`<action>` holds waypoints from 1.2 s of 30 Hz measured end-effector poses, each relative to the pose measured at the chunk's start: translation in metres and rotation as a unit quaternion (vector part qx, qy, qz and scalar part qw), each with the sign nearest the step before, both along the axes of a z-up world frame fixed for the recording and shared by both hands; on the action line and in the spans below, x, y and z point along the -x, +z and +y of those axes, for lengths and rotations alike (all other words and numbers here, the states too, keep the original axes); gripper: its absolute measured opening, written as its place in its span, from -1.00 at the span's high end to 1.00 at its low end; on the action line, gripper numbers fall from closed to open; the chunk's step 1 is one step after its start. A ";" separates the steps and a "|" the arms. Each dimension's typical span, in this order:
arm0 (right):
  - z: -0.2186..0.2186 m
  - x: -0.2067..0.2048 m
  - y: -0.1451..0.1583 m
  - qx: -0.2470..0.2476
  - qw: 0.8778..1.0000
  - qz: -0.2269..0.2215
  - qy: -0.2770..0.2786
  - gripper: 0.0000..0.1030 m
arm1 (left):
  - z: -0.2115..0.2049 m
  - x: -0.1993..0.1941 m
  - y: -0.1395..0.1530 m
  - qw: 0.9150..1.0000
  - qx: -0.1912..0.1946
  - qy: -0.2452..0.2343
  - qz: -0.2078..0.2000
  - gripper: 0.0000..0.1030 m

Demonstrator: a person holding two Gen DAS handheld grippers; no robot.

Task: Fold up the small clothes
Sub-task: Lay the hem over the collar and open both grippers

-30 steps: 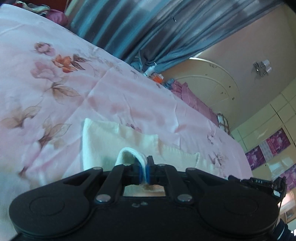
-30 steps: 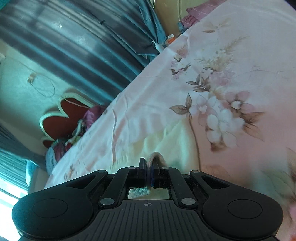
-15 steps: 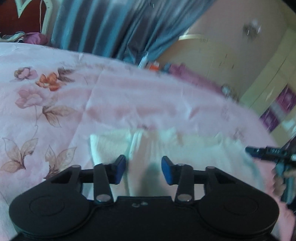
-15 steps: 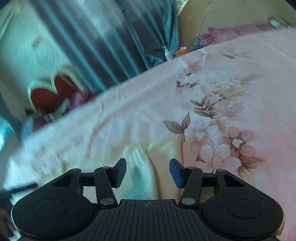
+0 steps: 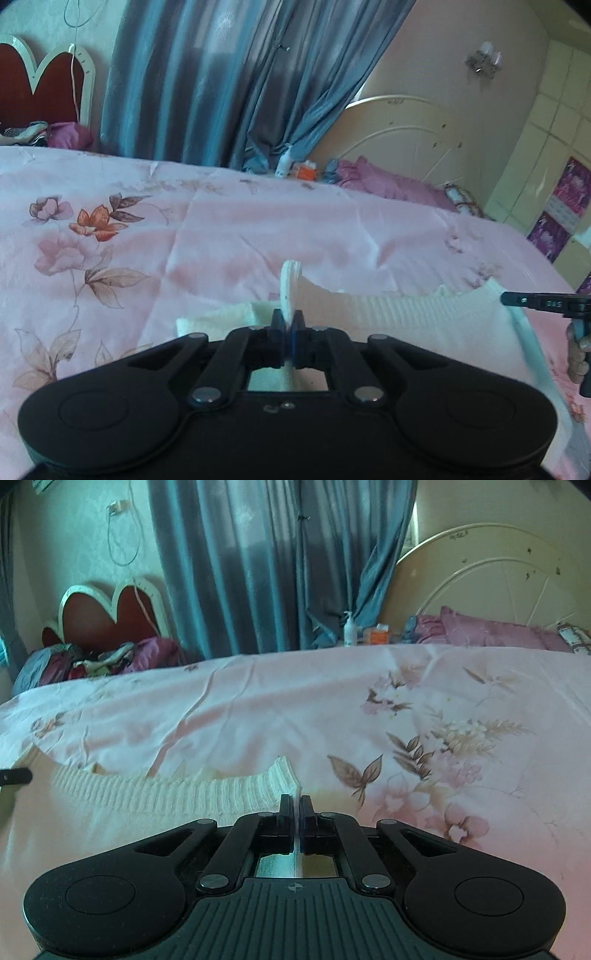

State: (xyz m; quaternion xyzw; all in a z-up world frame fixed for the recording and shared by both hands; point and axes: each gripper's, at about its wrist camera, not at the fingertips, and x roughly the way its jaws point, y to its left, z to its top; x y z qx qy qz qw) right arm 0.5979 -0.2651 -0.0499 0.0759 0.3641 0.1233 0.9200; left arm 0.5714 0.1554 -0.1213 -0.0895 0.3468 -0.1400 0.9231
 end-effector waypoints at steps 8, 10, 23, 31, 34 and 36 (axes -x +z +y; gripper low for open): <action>0.001 -0.016 -0.014 0.022 0.999 0.046 -0.021 0.94 | -0.001 -0.019 -0.022 0.998 0.003 0.033 0.059 0.67; 0.005 0.001 0.007 0.031 0.999 0.003 -0.034 0.27 | -0.010 -0.001 -0.001 0.997 -0.046 0.057 0.021 0.17; 0.069 -0.001 -0.003 0.063 0.995 0.015 0.071 0.18 | -0.053 0.011 -0.004 0.997 -0.080 -0.005 0.021 -0.10; 0.050 0.027 0.022 0.034 0.998 0.001 0.050 0.18 | -0.065 0.035 0.021 0.994 -0.103 -0.019 -0.011 -0.12; 0.085 0.051 0.024 0.027 0.993 0.004 0.116 0.18 | -0.099 0.054 0.026 0.994 -0.099 -0.049 -0.018 -0.13; 0.104 0.059 0.012 0.043 0.988 0.019 0.144 0.18 | -0.113 0.059 0.017 0.994 -0.093 -0.062 -0.001 -0.13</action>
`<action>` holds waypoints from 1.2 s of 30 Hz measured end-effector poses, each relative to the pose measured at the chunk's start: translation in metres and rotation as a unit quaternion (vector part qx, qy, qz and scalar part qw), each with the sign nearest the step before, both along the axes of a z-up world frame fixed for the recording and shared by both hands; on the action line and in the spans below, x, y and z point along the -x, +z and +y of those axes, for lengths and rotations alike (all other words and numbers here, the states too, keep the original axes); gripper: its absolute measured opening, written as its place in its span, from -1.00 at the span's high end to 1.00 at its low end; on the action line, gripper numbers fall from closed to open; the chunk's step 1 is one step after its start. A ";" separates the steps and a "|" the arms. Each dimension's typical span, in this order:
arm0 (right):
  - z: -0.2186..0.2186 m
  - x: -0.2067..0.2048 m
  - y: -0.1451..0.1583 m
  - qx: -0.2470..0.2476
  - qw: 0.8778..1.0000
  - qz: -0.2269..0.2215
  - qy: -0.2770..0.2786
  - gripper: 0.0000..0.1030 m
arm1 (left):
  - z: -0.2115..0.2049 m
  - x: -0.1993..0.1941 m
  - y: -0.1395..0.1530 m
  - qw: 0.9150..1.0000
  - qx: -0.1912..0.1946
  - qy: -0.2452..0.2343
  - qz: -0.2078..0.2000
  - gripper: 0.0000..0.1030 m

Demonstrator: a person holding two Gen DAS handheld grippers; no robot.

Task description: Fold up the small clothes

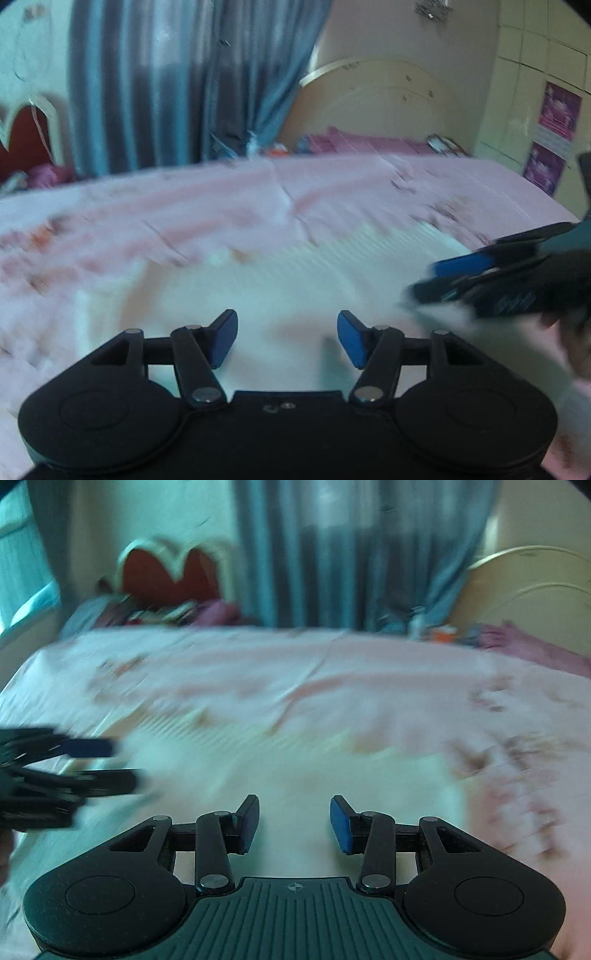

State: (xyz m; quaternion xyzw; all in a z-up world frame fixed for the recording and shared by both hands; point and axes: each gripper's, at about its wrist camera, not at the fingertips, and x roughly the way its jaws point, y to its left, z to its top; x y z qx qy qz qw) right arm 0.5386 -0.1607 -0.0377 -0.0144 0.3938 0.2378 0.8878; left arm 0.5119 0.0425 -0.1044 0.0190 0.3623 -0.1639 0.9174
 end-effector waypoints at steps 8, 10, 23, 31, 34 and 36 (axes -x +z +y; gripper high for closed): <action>-0.016 0.017 0.006 -0.019 0.999 0.006 -0.029 0.18 | -0.007 0.021 -0.002 1.000 -0.024 0.002 -0.001 -0.29; -0.012 0.024 -0.003 0.007 1.000 0.011 -0.020 0.18 | -0.013 0.025 -0.011 0.999 -0.039 0.008 0.009 -0.30; -0.023 0.073 0.006 -0.023 0.999 0.019 -0.012 0.18 | -0.018 0.070 -0.005 0.999 -0.032 0.042 0.009 -0.25; -0.019 0.100 0.003 -0.017 0.999 0.040 0.000 0.18 | -0.037 0.093 -0.011 0.997 -0.067 0.034 0.020 -0.24; -0.025 0.110 -0.003 0.000 0.999 0.048 -0.001 0.18 | -0.032 0.102 -0.012 0.996 -0.072 0.044 0.021 -0.24; -0.036 0.116 -0.003 0.008 0.999 0.048 -0.013 0.18 | -0.022 0.110 -0.011 0.995 -0.075 0.058 0.021 -0.24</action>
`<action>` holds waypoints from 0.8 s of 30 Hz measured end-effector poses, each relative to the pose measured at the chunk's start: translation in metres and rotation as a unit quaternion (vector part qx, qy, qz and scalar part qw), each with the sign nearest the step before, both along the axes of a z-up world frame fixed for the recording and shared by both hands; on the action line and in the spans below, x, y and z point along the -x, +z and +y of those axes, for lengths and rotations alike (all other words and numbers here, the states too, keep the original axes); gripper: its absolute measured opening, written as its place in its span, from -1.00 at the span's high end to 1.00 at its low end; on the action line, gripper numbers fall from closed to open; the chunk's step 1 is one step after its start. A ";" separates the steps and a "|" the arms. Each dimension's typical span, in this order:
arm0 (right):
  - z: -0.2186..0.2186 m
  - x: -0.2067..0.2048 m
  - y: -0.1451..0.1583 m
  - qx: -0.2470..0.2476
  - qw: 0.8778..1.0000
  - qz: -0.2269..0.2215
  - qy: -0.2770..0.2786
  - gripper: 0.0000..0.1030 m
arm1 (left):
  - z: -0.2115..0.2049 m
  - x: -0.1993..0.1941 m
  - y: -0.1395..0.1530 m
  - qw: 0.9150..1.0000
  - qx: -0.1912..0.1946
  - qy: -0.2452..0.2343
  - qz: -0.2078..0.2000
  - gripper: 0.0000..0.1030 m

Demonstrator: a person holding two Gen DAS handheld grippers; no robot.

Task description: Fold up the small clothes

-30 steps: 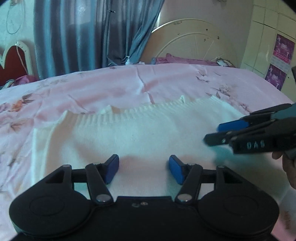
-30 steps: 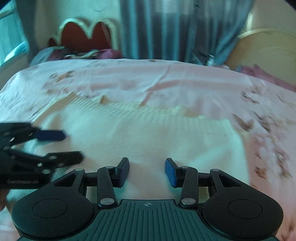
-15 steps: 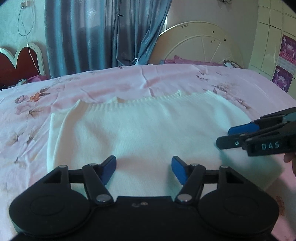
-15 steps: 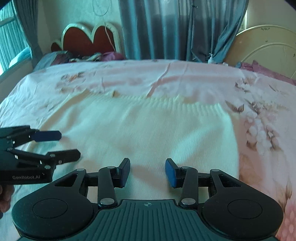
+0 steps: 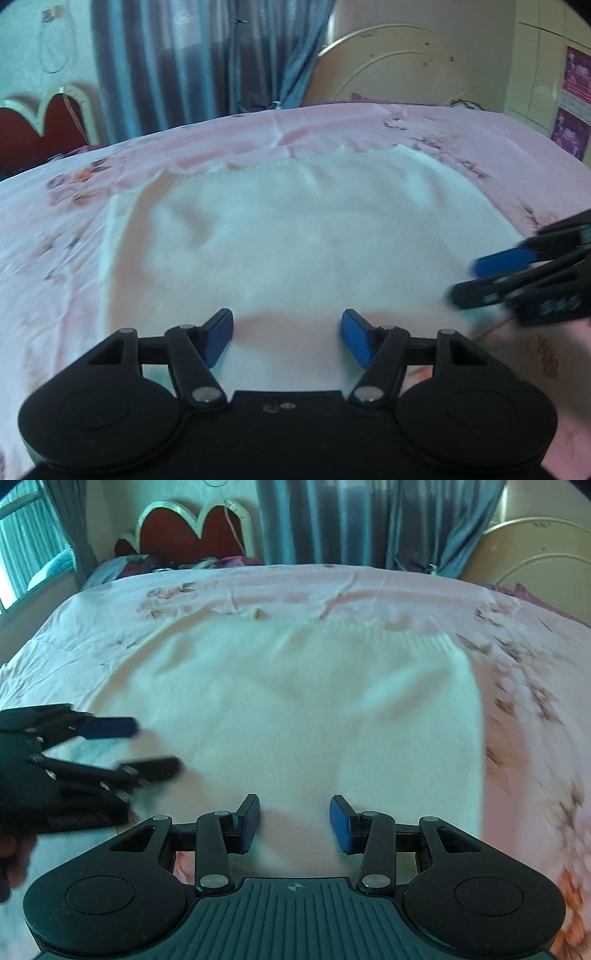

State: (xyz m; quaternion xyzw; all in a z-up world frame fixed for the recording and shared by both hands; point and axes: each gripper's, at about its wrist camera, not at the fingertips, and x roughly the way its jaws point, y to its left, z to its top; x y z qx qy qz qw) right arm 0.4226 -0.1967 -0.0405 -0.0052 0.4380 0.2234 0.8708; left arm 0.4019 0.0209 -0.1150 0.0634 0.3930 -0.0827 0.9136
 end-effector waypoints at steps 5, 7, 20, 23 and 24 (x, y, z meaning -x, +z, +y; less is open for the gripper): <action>-0.048 0.011 -0.004 0.016 0.998 0.012 -0.061 0.19 | 0.036 0.021 -0.002 0.999 0.001 0.037 0.001 -0.29; -0.064 0.016 -0.006 0.015 0.997 0.023 -0.069 0.19 | 0.047 0.029 -0.002 0.999 0.007 0.049 0.000 -0.29; -0.073 0.037 0.010 -0.008 0.996 -0.021 -0.082 0.78 | 0.056 0.037 0.009 0.996 0.023 0.085 0.004 -0.13; -0.064 0.038 0.016 -0.022 0.996 -0.038 -0.080 0.77 | 0.048 0.040 0.016 0.996 0.044 0.083 -0.011 -0.13; -0.056 0.037 0.015 -0.031 0.996 -0.037 -0.074 0.77 | 0.041 0.036 0.014 0.995 0.053 0.081 -0.003 -0.13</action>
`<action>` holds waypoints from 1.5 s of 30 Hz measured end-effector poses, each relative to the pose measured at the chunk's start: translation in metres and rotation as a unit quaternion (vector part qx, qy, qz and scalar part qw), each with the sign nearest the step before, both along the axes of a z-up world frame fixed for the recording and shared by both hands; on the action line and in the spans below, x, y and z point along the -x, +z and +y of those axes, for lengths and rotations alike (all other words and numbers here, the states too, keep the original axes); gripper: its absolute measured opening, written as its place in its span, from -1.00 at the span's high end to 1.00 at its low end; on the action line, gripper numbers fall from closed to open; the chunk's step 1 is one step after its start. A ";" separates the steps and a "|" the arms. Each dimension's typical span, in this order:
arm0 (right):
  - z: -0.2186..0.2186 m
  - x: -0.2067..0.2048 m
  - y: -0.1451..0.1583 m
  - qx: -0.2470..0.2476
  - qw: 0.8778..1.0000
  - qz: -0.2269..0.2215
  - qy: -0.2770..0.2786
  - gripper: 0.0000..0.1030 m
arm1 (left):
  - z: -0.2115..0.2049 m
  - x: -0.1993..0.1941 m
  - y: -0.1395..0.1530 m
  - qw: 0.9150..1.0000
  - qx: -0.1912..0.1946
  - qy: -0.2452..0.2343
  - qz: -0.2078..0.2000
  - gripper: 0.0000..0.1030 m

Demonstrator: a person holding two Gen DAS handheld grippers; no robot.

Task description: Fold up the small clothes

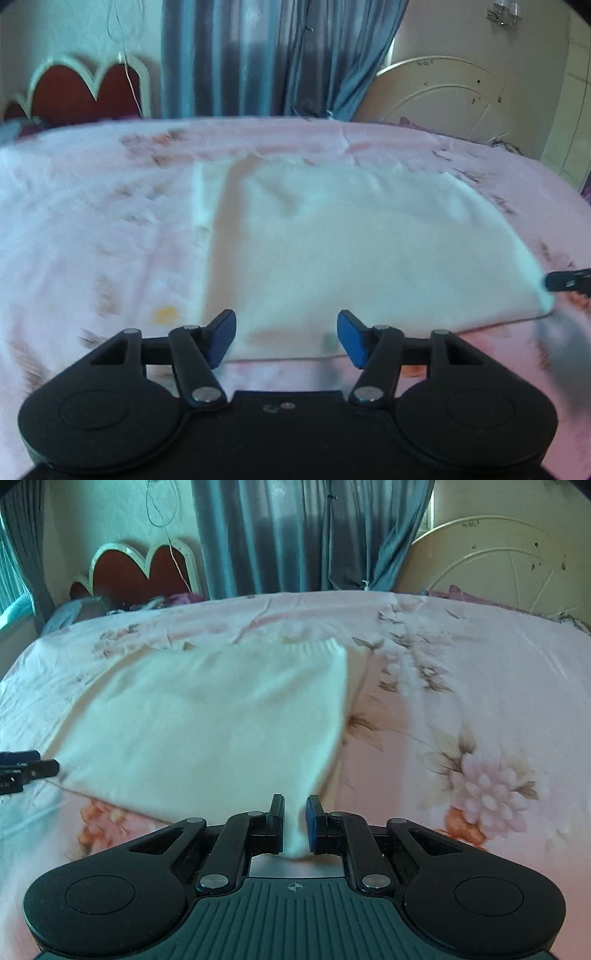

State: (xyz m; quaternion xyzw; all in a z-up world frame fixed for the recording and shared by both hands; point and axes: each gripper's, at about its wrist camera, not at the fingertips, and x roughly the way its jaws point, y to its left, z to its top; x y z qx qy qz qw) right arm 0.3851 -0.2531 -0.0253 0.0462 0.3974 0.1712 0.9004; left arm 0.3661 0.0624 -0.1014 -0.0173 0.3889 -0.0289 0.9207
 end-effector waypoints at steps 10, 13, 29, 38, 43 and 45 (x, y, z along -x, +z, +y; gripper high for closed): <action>0.071 -0.002 -0.018 0.006 0.997 0.028 0.071 0.77 | -0.068 -0.011 -0.025 0.998 -0.033 -0.058 0.012 -0.48; 0.035 0.000 -0.018 0.037 0.999 0.025 0.028 0.77 | -0.041 -0.003 -0.023 0.998 -0.050 -0.035 0.009 -0.49; -0.012 0.009 -0.013 0.000 0.999 0.033 -0.022 0.77 | 0.022 0.028 -0.011 0.995 0.060 0.079 0.015 0.01; 0.019 -0.019 0.015 -0.079 0.997 0.008 -0.005 0.78 | 0.077 0.016 -0.039 0.923 0.330 0.197 -0.021 0.17; 0.055 -0.065 0.016 -0.090 0.996 0.020 0.007 1.00 | 0.089 -0.008 -0.061 0.896 0.380 0.227 -0.016 0.79; 0.069 -0.081 0.013 -0.089 0.996 0.023 0.010 1.00 | 0.091 -0.011 -0.065 0.892 0.391 0.228 -0.023 0.86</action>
